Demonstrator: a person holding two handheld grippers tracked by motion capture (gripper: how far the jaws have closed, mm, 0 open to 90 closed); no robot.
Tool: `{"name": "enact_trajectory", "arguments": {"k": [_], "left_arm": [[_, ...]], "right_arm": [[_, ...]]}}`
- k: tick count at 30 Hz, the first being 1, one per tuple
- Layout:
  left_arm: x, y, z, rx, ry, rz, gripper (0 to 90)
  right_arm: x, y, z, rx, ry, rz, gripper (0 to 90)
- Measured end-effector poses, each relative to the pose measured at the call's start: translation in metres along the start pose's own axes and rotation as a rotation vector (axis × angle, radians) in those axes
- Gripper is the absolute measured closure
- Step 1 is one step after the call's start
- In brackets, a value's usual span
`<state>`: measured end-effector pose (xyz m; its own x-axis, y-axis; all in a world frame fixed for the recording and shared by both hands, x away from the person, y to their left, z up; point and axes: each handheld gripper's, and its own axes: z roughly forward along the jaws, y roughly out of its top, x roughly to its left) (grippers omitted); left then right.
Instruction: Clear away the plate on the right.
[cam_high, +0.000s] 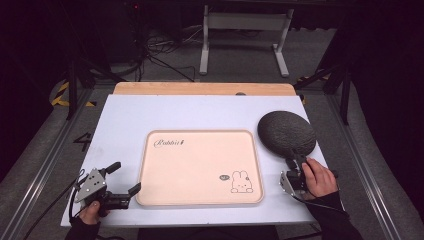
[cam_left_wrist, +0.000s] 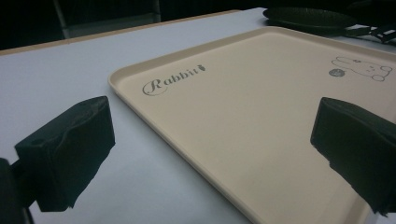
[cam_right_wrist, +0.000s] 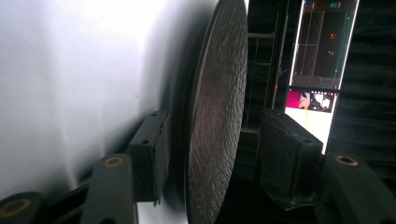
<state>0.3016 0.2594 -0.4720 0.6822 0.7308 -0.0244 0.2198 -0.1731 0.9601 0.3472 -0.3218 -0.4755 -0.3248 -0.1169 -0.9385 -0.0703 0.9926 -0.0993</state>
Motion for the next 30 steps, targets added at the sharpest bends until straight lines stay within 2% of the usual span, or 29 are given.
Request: {"name": "enact_trajectory", "arguments": {"k": [3,8,12,17,30], "left_arm": [[0.0,0.0,0.0,0.001,0.0,0.003,0.5],[0.0,0.0,0.0,0.0,0.0,0.001,0.5],[0.0,0.0,0.0,0.0,0.001,0.0,0.5],[0.0,0.0,0.0,0.001,0.0,0.007,0.5],[0.0,0.0,0.0,0.0,0.002,-0.002,0.5]], "right_arm": [[0.001,-0.001,0.003,0.02,0.011,-0.007,49.6],[0.001,-0.004,0.008,0.044,-0.004,-0.03,53.5],[0.004,-0.004,0.013,0.05,-0.009,-0.072,55.8],[0.005,-0.005,0.018,0.063,-0.007,-0.081,57.7],[0.003,-0.008,0.023,0.05,0.022,-0.087,61.2]]}}
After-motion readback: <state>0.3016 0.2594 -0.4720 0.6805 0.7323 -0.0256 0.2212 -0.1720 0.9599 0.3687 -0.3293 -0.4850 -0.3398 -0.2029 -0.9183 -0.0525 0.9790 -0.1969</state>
